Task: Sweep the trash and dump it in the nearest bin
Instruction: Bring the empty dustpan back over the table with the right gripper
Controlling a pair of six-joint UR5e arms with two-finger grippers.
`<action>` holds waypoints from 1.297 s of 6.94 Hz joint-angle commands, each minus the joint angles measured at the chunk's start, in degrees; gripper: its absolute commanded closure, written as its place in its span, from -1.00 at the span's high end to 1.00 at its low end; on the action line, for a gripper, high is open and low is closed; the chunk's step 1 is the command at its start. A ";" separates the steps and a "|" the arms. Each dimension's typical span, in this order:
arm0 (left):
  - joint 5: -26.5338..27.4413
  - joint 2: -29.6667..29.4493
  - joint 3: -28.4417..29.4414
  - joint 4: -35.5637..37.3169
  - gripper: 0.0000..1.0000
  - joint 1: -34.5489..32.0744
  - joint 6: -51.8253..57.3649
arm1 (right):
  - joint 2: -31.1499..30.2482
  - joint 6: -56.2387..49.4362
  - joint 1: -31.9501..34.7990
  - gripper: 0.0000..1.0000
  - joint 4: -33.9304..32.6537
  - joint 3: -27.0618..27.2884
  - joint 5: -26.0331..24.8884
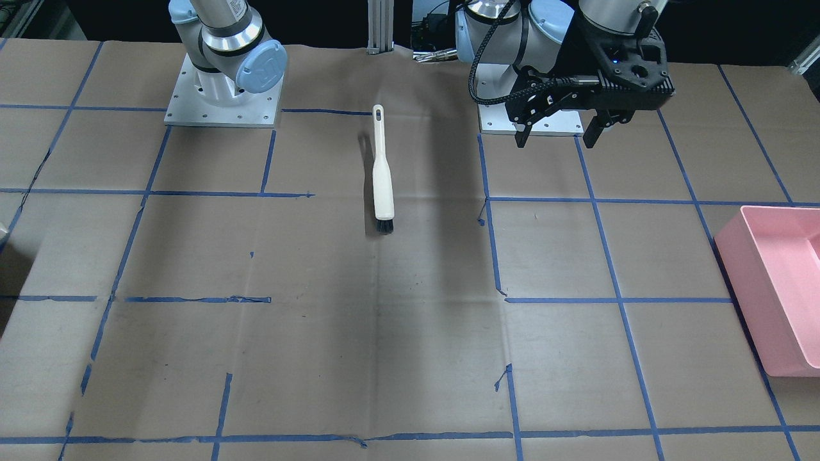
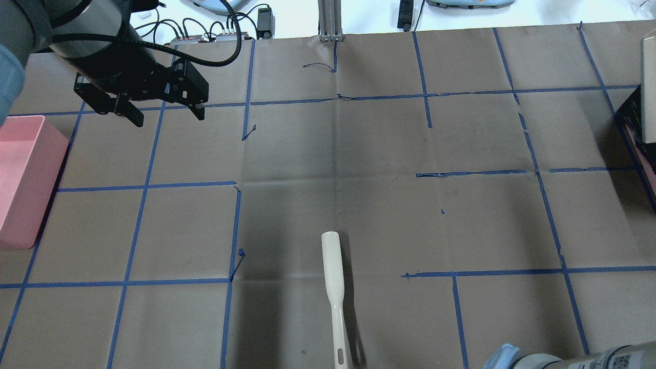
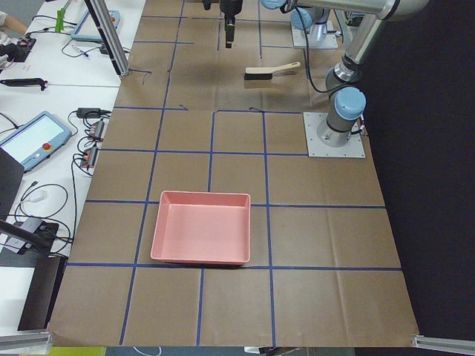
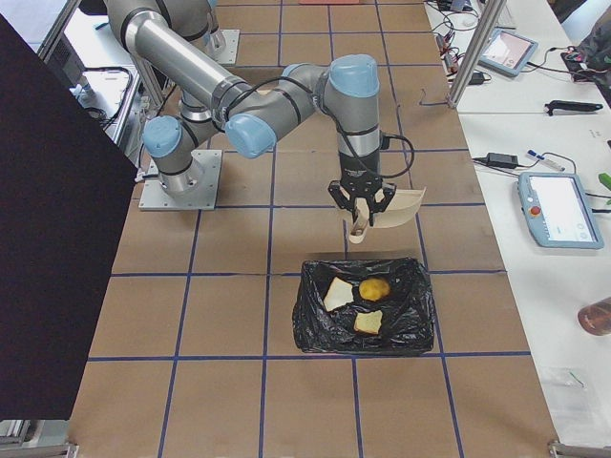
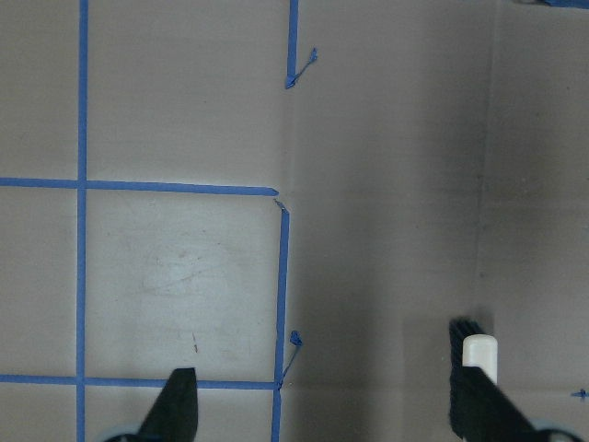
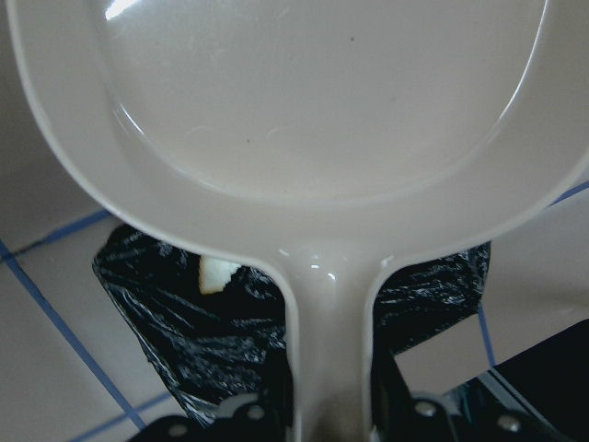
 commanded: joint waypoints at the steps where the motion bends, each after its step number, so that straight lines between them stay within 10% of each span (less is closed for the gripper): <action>1: 0.00 0.00 -0.01 0.00 1.00 -0.04 0.00 | -5.81 17.96 1.03 -0.90 1.06 8.55 3.63; 9: 0.00 0.00 -0.01 -0.09 1.00 -0.04 0.00 | -7.62 69.33 27.11 -0.89 0.71 14.95 4.08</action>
